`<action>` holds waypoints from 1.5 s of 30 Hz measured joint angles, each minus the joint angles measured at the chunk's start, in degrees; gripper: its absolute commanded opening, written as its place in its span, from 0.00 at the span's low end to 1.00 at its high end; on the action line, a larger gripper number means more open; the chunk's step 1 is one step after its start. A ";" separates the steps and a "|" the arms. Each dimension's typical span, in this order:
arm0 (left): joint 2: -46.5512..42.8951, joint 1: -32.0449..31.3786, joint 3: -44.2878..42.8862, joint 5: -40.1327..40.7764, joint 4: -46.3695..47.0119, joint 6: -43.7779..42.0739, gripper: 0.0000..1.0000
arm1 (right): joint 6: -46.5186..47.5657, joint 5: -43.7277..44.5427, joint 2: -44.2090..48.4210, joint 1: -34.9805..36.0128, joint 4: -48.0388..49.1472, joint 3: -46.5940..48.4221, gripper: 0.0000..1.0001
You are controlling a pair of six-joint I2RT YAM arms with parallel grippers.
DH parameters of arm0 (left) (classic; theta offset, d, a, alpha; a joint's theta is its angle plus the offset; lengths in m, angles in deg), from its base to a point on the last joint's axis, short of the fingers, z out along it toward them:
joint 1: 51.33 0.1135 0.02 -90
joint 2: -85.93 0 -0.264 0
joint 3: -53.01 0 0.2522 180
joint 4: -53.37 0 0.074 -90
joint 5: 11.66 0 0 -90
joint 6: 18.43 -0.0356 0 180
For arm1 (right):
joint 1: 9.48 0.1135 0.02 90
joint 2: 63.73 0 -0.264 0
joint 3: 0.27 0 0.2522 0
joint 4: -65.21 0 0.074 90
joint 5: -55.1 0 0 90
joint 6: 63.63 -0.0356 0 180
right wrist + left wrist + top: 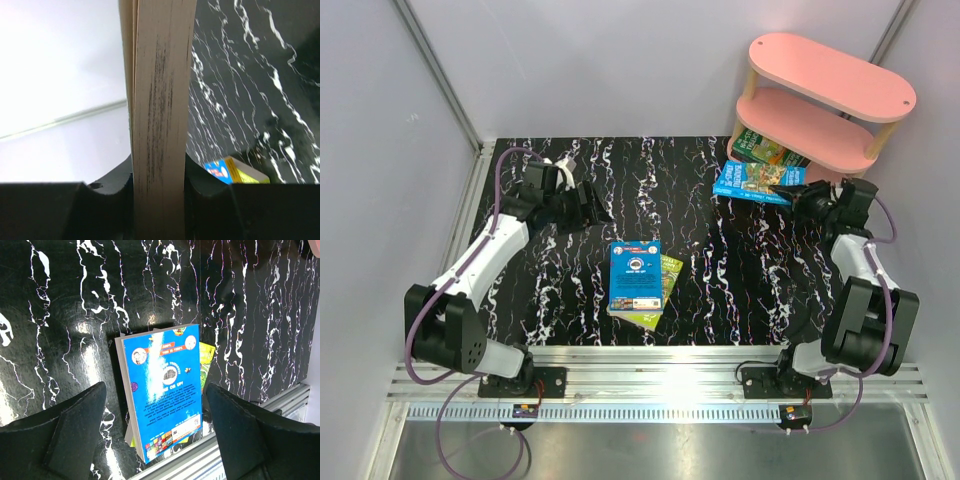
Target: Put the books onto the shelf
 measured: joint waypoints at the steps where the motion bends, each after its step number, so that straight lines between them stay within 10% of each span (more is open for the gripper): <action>1: -0.04 0.00 0.04 0.02 0.02 0.00 0.83 | -1.18 0.81 -0.39 0.02 1.29 -0.09 0.00; 45: 0.20 0.24 2.34 0.94 -3.19 -1.05 0.81 | -32.72 11.43 -28.72 -4.61 54.64 -5.88 0.00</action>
